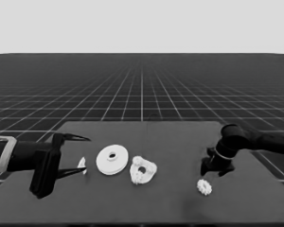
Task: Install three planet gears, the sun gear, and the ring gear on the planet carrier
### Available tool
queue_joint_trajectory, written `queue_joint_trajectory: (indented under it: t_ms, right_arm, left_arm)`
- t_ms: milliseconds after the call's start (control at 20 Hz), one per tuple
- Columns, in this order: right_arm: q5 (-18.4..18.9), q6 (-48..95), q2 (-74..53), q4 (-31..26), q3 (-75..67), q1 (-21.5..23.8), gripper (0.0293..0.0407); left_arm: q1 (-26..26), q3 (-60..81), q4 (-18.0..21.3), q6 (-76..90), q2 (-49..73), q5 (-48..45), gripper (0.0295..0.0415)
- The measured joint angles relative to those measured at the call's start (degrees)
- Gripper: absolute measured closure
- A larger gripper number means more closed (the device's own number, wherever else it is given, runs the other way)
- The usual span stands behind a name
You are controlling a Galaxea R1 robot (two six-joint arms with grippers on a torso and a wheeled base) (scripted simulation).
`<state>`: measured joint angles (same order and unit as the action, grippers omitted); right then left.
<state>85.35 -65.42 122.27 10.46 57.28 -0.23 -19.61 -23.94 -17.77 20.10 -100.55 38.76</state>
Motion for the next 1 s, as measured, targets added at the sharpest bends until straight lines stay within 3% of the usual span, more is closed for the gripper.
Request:
queue_joint_trajectory:
  t_ms: [50,150,500,600,650,1000]
  right_arm:
    - [-2.67,0.66,0.81,5.33,1.91,-5.61,0.0315]
    - [-5.49,1.61,2.3,9.87,5.14,-11.26,0.0315]
    - [-7.09,2.23,3.31,11.89,7.34,-13.69,0.0315]
    - [-7.12,2.24,3.33,11.92,7.38,-13.73,0.0386]
    - [-7.12,2.24,3.33,11.93,7.38,-13.71,0.039]
    - [-7.12,2.25,3.33,11.94,7.38,-13.71,0.039]
  left_arm:
    - [0.0,0.0,0.0,0.0,0.0,0.0,0.0326]
    - [0.0,0.0,0.0,0.0,0.0,0.0,0.0326]
    - [0.0,0.0,0.0,0.0,0.0,0.0,0.0326]
    - [0.0,0.0,0.0,0.0,0.0,0.0,0.0326]
    - [0.0,0.0,0.0,0.0,0.0,0.0,0.0326]
    - [0.0,0.0,0.0,0.0,0.0,0.0,0.0326]
